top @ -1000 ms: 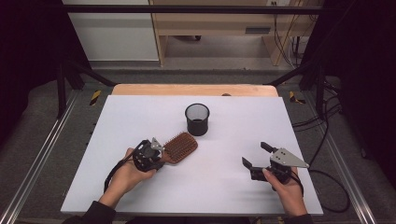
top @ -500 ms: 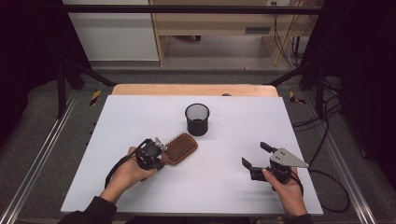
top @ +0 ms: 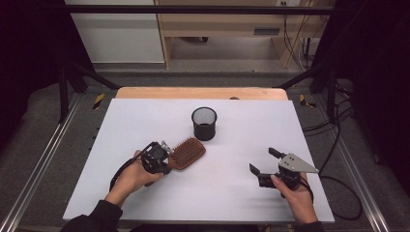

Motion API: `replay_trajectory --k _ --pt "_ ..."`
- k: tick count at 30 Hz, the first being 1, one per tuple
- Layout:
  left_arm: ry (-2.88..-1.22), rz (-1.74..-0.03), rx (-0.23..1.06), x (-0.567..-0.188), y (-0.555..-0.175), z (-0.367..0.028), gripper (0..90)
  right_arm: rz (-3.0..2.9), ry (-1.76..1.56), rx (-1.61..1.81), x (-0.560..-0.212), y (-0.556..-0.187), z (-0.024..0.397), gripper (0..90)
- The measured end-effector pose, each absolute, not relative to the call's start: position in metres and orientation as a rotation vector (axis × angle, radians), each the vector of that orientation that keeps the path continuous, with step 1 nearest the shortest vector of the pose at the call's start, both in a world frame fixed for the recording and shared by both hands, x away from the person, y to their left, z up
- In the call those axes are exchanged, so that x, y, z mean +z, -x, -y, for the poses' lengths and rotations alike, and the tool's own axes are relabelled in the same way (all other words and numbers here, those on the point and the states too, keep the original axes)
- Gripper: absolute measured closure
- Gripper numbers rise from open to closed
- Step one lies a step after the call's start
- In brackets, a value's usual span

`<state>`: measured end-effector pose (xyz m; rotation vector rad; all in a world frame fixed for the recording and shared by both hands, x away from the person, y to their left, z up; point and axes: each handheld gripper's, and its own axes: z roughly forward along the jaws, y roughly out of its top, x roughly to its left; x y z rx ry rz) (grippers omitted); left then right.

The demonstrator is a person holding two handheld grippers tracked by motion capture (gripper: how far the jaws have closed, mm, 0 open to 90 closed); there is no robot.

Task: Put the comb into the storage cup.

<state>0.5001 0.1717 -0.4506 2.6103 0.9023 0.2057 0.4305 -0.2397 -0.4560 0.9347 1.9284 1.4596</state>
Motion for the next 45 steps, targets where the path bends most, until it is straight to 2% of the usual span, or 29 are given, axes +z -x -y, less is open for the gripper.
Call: replay_trajectory --k 11,21,32,45 --pt "-2.48 -0.839 0.396 -0.453 -0.474 -0.176 72.9 -1.907 -0.947 1.506 -0.453 -0.428 0.238 7.3" --pt "-2.335 -0.806 0.482 -0.448 -0.459 -0.171 73.0 -1.958 -0.952 1.577 -0.447 -0.427 0.212 6.3" --pt "-2.258 -0.804 0.51 -0.447 -0.453 -0.17 73.0 -1.993 -1.015 1.657 -0.451 -0.435 0.176 5.8" --pt "-2.218 -0.792 0.553 -0.451 -0.444 -0.162 73.0 -2.028 -1.068 1.741 -0.451 -0.44 0.153 6.8"
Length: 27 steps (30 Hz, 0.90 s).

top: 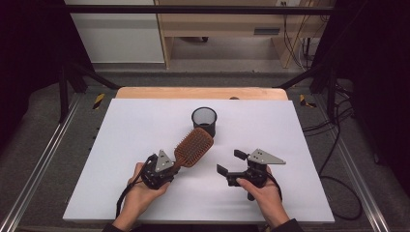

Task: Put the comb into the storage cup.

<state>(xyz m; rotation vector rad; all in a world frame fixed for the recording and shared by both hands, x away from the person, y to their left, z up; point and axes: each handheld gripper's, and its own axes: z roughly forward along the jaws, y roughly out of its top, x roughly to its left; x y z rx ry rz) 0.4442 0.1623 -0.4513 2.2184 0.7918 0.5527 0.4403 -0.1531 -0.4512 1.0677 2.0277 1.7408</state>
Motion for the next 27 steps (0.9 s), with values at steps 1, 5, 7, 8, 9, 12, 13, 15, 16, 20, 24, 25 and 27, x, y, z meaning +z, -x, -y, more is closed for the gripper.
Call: replay_trajectory --k 1,5,7,8,9,12,13,15,16,20,24,25,27 --pt "-2.208 -0.792 0.561 -0.451 -0.444 -0.162 73.0 -2.037 -1.072 1.746 -0.451 -0.441 0.151 6.8" --pt "-2.159 -0.79 0.556 -0.448 -0.442 -0.161 73.0 -2.06 -1.082 1.759 -0.451 -0.445 0.142 6.9" --pt "-2.151 -0.787 0.561 -0.447 -0.441 -0.16 73.0 -2.074 -1.082 1.761 -0.452 -0.446 0.138 6.9" --pt "-2.147 -0.784 0.564 -0.447 -0.44 -0.159 73.0 -2.078 -1.082 1.766 -0.452 -0.447 0.136 6.9" --pt "-2.146 -0.781 0.566 -0.447 -0.44 -0.158 73.0 -2.087 -1.078 1.773 -0.452 -0.448 0.134 6.9" --pt "-2.142 -0.778 0.577 -0.446 -0.439 -0.156 72.9 -2.101 -1.081 1.795 -0.451 -0.45 0.131 6.7" --pt "-2.135 -0.779 0.574 -0.446 -0.438 -0.156 73.0 -2.104 -1.084 1.802 -0.451 -0.451 0.13 6.6" --pt "-2.129 -0.773 0.58 -0.446 -0.437 -0.155 73.0 -2.113 -1.086 1.812 -0.451 -0.452 0.129 6.6" --pt "-2.125 -0.77 0.575 -0.445 -0.437 -0.154 73.0 -2.111 -1.09 1.818 -0.451 -0.453 0.128 6.6" --pt "-2.124 -0.761 0.584 -0.445 -0.435 -0.154 73.0 -2.098 -1.105 1.856 -0.448 -0.459 0.125 6.6" --pt "-2.117 -0.757 0.6 -0.446 -0.435 -0.153 73.0 -2.109 -1.09 1.871 -0.447 -0.463 0.119 6.5" --pt "-2.115 -0.753 0.6 -0.445 -0.434 -0.153 73.0 -2.11 -1.089 1.878 -0.447 -0.464 0.118 6.5" --pt "-2.111 -0.745 0.602 -0.444 -0.433 -0.151 73.0 -2.113 -1.094 1.885 -0.448 -0.465 0.116 6.5"
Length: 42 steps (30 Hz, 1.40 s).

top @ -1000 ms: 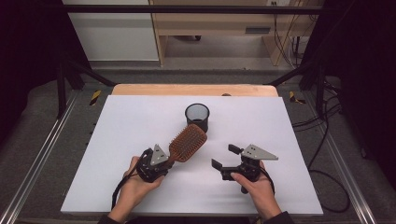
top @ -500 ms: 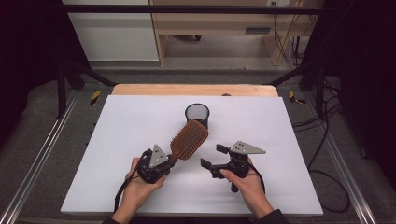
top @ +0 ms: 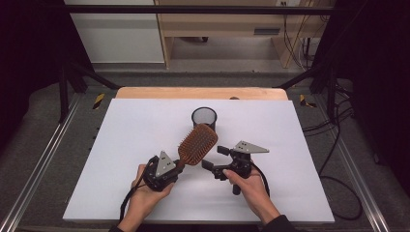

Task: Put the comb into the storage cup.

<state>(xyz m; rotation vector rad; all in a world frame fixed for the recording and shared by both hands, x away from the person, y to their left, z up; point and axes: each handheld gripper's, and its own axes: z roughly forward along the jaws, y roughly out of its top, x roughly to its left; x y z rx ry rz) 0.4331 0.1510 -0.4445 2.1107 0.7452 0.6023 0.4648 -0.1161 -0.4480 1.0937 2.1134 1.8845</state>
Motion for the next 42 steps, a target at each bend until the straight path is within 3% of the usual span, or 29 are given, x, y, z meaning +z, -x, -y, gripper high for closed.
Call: replay_trajectory --k 42 --pt "-2.14 -0.591 0.636 -0.438 -0.407 -0.118 72.9 -1.994 -1.179 2.027 -0.437 -0.461 0.128 18.3"
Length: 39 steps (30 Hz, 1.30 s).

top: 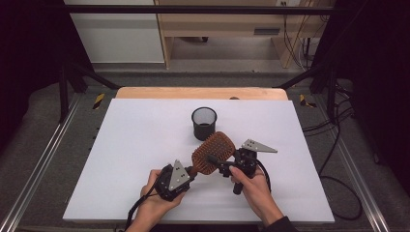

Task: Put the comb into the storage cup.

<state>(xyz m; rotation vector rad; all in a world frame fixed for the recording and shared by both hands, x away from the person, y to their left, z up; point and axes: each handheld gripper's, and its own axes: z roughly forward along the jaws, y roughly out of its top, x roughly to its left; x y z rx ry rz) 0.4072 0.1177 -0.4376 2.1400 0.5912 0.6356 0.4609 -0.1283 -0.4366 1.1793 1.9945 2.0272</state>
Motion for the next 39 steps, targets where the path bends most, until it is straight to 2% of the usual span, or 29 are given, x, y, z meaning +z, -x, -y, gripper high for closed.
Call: replay_trajectory --k 30,39 --pt "-2.122 -0.609 0.626 -0.437 -0.409 -0.12 73.0 -1.904 -1.187 2.13 -0.429 -0.456 0.129 35.2" --pt "-2.099 -0.63 0.615 -0.437 -0.411 -0.121 73.1 -1.868 -1.131 2.16 -0.416 -0.448 0.122 48.1"
